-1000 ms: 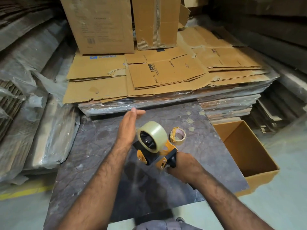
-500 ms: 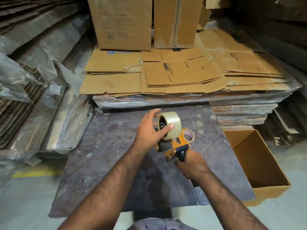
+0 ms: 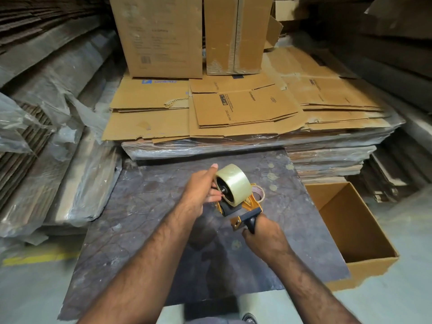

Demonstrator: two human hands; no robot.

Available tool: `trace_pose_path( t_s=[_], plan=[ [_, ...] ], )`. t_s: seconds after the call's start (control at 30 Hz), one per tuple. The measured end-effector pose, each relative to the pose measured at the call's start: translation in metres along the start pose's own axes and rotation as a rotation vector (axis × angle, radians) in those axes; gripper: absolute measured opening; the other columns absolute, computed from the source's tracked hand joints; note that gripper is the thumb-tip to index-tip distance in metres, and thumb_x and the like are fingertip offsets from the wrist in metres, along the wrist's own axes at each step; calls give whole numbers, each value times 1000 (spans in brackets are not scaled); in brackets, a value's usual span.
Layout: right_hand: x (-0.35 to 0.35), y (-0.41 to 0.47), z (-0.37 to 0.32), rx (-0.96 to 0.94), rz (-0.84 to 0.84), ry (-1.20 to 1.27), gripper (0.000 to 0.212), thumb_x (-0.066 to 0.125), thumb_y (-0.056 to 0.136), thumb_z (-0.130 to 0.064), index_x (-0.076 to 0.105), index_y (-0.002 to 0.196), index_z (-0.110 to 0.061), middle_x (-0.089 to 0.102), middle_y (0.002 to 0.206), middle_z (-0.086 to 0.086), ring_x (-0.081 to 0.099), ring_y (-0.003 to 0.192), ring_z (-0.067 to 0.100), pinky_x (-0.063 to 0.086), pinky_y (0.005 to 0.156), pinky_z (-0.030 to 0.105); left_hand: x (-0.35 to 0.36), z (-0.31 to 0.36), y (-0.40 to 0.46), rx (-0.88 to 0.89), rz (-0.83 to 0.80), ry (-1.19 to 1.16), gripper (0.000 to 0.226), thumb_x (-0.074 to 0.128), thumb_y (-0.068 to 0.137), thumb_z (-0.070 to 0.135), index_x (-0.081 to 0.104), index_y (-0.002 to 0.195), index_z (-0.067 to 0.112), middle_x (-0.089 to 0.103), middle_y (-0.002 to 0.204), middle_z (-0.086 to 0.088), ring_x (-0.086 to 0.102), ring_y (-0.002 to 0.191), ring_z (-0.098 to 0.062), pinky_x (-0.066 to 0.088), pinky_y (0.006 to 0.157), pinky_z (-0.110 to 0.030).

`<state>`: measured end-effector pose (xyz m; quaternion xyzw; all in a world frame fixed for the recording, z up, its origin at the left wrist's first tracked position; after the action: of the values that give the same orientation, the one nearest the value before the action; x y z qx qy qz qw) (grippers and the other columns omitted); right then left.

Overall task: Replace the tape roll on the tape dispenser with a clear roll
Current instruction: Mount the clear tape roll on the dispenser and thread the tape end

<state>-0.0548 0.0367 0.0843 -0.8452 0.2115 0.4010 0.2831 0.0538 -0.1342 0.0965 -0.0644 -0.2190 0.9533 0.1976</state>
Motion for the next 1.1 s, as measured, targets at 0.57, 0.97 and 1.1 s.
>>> trace_pose_path(
  t_s=[0.57,0.97,1.1],
  plan=[
    [12,9,2,40,-16,292,24,68,75,-38,49,82,-25,68,82,9,71,77,36,61,70,48,27,-20,-37,335,166,450,63,83,56,73,64,91,24,60,93,8,61,89,-10,53,74,-31],
    [17,10,6,70,-164,713,10,66,88,-5,58,82,-9,56,59,8,53,44,18,47,46,27,27,-4,-45,514,382,622,24,84,71,54,76,73,32,43,93,9,41,101,-12,35,87,-41],
    [17,8,1,91,-251,875,10,62,91,1,57,84,-5,54,54,4,48,43,16,45,41,25,36,3,-50,619,318,616,19,82,76,46,74,69,29,44,87,11,43,98,-12,30,84,-37]
  ],
)
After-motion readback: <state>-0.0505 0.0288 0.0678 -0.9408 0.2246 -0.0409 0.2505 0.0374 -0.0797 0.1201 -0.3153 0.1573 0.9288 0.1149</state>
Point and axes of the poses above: each hand's wrist, its own y-axis towards the middle knuckle, its own x-axis out of the palm, z = x × y, the point moved 5 cm from there along y, towards the middle knuckle
